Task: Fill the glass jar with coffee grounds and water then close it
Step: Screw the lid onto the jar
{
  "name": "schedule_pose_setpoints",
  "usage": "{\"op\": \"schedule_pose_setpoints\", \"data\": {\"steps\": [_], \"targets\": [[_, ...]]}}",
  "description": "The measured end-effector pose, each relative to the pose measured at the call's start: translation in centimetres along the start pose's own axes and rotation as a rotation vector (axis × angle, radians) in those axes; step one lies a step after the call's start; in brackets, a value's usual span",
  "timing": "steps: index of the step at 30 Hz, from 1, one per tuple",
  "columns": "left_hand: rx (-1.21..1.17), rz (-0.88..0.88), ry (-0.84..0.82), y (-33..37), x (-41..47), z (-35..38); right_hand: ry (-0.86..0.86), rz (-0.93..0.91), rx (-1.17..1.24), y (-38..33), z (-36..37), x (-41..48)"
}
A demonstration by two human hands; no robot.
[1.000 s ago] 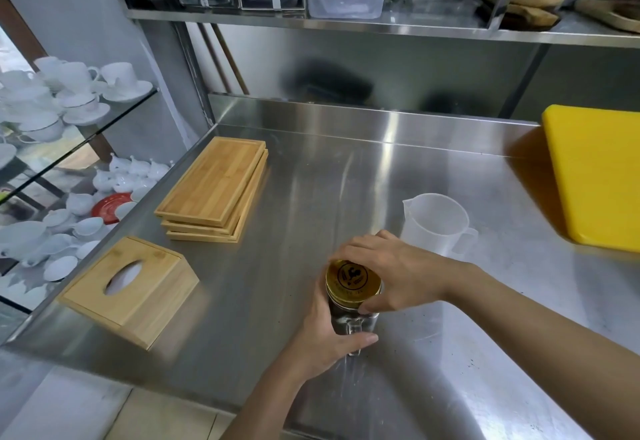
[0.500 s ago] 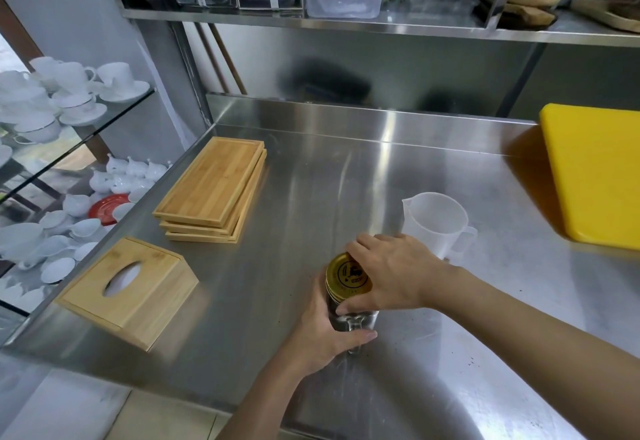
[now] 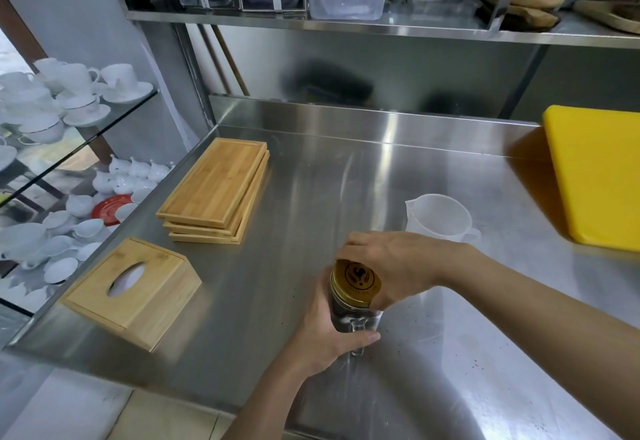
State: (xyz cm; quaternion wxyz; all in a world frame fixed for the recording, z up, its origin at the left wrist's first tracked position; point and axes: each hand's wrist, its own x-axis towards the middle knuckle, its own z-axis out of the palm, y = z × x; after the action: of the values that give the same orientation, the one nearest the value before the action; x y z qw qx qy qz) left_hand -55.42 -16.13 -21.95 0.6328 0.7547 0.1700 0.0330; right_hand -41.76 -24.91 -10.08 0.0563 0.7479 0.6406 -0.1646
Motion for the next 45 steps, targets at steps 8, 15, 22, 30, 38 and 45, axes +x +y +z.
{"op": "schedule_pose_setpoints", "data": {"steps": [8,15,22,30,38,45], "targets": [[-0.001,-0.014,0.011,-0.2,0.1,0.1,-0.063,-0.003,0.013,-0.3,-0.5,0.7],[-0.019,-0.029,-0.013,-0.1,0.1,0.0,-0.057,0.161,-0.158,-1.1,-0.6,0.5],[-0.041,-0.012,-0.003,-0.1,0.0,0.0,0.017,0.096,-0.056,-0.3,-0.5,-0.1],[-0.046,-0.022,-0.028,0.2,0.0,-0.1,0.107,0.160,-0.236,-0.7,0.1,0.3],[-0.041,-0.017,-0.028,0.2,-0.1,-0.1,0.120,0.178,-0.259,-1.5,-0.3,0.3],[-0.025,-0.011,-0.044,0.3,-0.1,-0.3,-0.025,0.050,-0.068,-1.1,-0.7,0.0]]}}
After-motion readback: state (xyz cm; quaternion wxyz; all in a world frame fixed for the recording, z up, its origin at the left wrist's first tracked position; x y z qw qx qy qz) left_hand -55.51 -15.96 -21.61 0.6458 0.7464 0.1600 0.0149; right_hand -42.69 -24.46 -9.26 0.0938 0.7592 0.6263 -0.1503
